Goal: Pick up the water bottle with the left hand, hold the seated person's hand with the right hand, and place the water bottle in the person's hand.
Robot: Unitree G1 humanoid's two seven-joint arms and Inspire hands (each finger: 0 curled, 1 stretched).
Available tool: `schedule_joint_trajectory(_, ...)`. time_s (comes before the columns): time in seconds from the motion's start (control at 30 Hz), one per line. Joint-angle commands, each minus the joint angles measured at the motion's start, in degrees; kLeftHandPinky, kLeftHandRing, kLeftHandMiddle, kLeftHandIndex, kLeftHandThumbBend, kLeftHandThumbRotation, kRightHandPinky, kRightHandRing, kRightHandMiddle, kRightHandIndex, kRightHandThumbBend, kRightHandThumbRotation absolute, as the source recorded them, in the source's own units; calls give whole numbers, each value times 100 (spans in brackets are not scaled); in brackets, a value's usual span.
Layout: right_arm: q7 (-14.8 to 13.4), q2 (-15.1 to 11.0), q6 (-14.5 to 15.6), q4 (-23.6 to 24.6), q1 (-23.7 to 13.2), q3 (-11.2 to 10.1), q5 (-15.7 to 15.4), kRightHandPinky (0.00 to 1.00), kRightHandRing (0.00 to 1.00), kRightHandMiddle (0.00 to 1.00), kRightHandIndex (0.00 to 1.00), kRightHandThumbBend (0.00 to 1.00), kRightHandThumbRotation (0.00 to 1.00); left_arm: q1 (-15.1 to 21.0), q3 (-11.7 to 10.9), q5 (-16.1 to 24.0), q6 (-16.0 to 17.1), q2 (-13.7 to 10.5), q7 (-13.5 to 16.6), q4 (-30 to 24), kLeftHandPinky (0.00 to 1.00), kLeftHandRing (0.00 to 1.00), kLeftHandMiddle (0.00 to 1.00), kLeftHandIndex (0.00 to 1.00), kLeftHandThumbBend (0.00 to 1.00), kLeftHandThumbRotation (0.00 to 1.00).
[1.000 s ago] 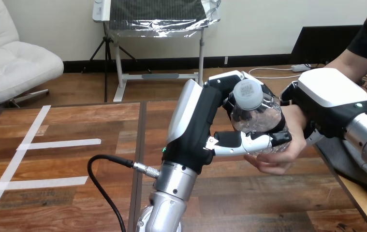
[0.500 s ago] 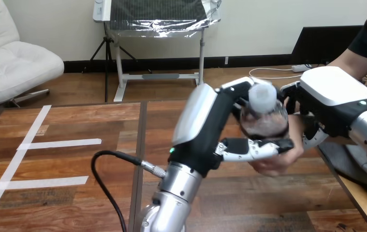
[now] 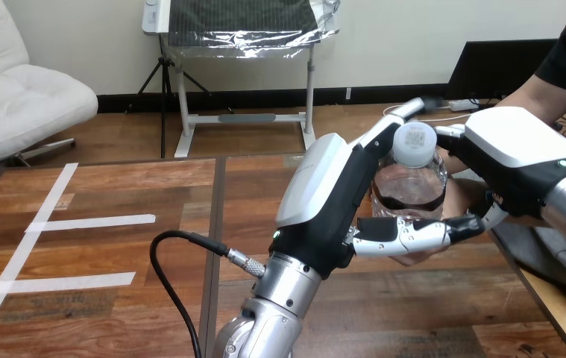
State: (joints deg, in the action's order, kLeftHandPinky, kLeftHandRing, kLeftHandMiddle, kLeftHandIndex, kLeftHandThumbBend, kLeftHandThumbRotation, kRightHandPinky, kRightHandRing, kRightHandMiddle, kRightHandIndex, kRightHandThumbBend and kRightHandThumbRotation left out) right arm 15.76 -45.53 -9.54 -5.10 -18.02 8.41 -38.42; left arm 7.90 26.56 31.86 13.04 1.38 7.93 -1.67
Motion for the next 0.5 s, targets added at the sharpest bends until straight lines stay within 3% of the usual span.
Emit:
schedule_joint_trajectory(0.0, 33, -97, 44, 333, -174, -212, 61, 86, 94, 95, 90, 92, 4, 297, -32, 62, 67, 109, 63, -234, 87, 88, 94, 96, 82, 63)
schedule_joint_trajectory(0.47, 126, -99, 190, 499, -84, -251, 55, 87, 94, 95, 90, 91, 1, 249, -43, 109, 88, 109, 132, -225, 82, 86, 91, 91, 78, 59)
